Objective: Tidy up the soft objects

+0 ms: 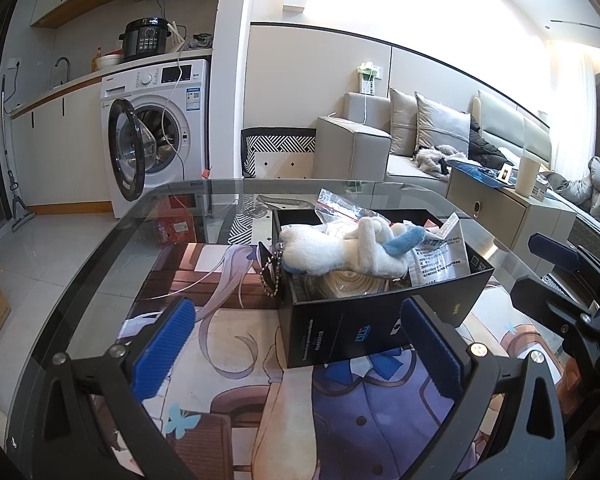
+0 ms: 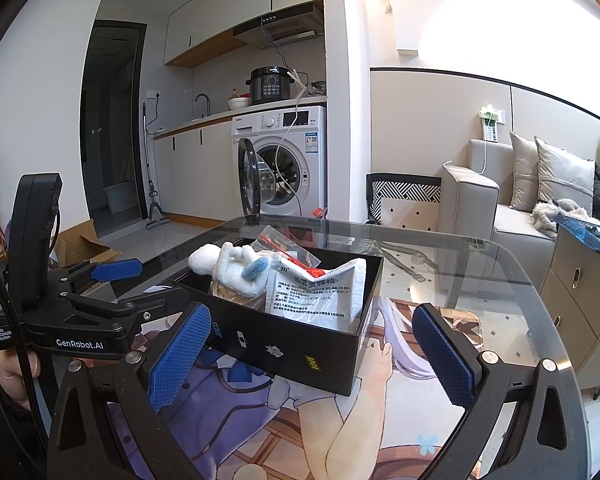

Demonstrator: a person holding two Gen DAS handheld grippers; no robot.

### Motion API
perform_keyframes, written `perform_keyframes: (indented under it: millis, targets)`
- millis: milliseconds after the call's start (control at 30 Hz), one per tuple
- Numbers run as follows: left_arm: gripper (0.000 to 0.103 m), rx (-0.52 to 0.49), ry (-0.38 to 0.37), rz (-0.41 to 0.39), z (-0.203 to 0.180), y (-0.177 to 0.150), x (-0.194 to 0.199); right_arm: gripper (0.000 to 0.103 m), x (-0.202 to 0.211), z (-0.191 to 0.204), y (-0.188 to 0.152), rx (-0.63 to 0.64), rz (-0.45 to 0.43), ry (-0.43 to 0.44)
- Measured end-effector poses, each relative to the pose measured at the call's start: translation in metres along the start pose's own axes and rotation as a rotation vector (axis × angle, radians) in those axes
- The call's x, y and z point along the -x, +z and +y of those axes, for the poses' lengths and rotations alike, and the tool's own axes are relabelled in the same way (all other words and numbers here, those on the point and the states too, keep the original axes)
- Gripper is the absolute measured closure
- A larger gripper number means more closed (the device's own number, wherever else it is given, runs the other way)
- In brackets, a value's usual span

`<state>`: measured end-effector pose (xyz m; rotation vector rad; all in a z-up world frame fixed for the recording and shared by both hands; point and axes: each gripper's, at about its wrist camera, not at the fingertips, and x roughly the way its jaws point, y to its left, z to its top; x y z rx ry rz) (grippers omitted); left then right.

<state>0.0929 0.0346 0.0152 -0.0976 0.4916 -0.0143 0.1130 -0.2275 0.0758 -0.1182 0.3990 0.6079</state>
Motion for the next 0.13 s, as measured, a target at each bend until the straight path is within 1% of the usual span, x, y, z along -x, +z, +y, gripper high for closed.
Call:
perform_keyframes:
  millis: [133]
  targets:
    - [0.0,-0.003,0.003,-0.013,0.0002,0.0008,0.0031,0.0,0.0001,-0.0002,0.0002,-0.001,0.0,0.0]
